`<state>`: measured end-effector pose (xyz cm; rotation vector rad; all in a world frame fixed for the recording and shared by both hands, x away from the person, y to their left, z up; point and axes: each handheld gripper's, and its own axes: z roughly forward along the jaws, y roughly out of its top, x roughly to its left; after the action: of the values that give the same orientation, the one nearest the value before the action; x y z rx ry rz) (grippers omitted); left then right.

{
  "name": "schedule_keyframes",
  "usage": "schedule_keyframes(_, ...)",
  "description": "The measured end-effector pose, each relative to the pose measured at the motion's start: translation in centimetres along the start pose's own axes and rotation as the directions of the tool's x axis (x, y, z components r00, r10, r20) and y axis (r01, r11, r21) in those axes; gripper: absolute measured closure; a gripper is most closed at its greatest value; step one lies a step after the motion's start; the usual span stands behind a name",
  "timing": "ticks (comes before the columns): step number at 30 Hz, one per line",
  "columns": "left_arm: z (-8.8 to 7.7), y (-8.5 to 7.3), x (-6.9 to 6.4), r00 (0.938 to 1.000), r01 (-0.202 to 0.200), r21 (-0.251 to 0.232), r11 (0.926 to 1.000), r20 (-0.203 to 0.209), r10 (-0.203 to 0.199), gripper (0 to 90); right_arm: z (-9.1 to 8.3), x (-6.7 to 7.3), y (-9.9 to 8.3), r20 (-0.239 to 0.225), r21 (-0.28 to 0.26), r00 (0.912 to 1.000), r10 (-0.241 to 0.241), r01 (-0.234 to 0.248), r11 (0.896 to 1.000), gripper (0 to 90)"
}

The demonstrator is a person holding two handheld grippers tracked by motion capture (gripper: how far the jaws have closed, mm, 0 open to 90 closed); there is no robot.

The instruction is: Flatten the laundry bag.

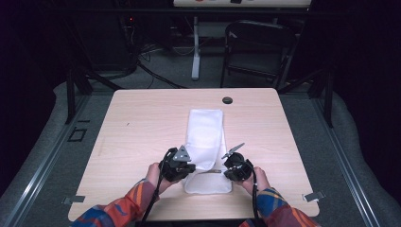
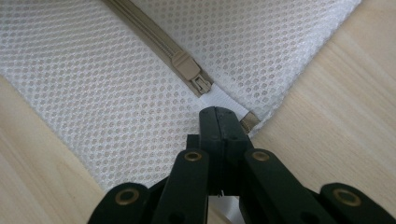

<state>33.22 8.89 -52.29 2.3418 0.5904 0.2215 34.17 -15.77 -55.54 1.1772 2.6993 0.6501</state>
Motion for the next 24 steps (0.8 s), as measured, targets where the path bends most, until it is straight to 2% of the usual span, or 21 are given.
schedule_keyframes(4,-0.4,-0.2,0.3,0.9998,0.016,-0.011,0.9998,-0.014,-0.016,87.3,-0.2,-0.3,-0.1,0.001,0.018,0.9999,-0.010,0.010,1.000,90.0)
schedule_keyframes(12,-1.2,-0.8,0.5,0.9989,0.026,-0.003,0.9997,-0.038,-0.026,87.3,-0.3,-0.5,-0.2,0.000,0.012,0.9999,-0.014,0.014,1.000,90.0)
schedule_keyframes(15,-1.6,-1.2,0.8,0.9974,0.049,-0.014,0.9987,-0.052,-0.049,87.4,-0.2,-0.5,-0.3,0.003,0.009,0.9999,-0.017,0.017,1.000,90.0)
schedule_keyframes(24,-2.3,-2.0,1.3,0.9947,0.072,0.016,0.9973,-0.074,-0.071,87.5,-0.3,-0.5,-0.2,0.005,0.016,0.9997,-0.024,0.024,1.000,90.0)
